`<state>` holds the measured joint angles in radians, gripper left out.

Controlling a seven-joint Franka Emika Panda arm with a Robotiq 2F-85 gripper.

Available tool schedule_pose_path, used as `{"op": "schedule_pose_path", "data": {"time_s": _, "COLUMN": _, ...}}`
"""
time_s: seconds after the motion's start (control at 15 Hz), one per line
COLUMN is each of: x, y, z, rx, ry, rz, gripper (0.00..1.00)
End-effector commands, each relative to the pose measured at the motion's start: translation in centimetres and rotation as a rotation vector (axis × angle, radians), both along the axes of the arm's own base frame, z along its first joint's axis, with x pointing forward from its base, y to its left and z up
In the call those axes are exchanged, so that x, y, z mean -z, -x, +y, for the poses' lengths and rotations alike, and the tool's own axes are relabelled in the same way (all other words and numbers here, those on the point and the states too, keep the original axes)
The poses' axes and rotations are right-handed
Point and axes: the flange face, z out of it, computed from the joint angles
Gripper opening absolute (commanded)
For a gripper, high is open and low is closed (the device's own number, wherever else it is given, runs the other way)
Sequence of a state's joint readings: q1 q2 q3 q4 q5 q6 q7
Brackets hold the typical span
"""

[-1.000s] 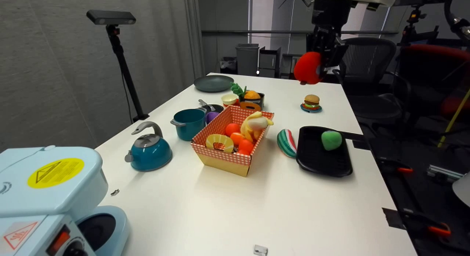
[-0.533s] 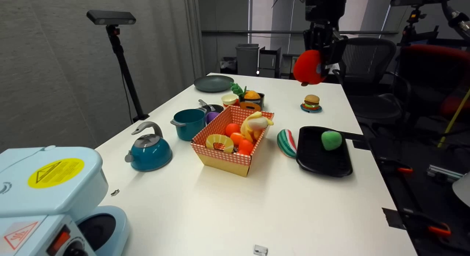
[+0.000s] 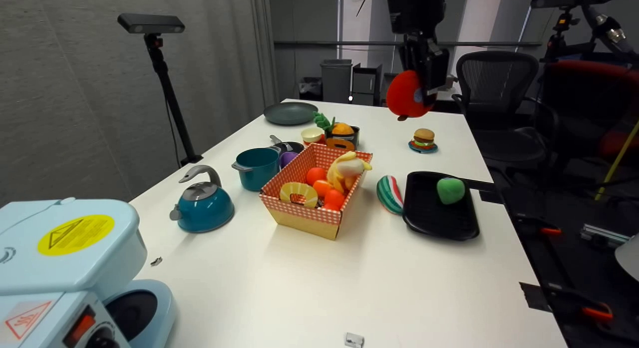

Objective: Take the orange plush toy from the tray and put it in the box

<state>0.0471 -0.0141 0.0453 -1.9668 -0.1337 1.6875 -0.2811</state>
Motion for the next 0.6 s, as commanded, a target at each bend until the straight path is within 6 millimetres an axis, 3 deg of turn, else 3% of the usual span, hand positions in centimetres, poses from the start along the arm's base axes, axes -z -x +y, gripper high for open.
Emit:
{"op": "schedule_pose_path", "data": {"time_s": 0.0, "x": 0.2, "y": -2.7, "z": 0.7, "rx": 0.080, "ry": 0.027, "rz": 0.042, "gripper": 0.07}}
{"op": "schedule_pose_path", "data": {"time_s": 0.53, "x": 2.1, "y": -7.3, "z": 2.1, "rx": 0.108, "ry": 0.064, "rz": -0.012, "gripper": 0.07}}
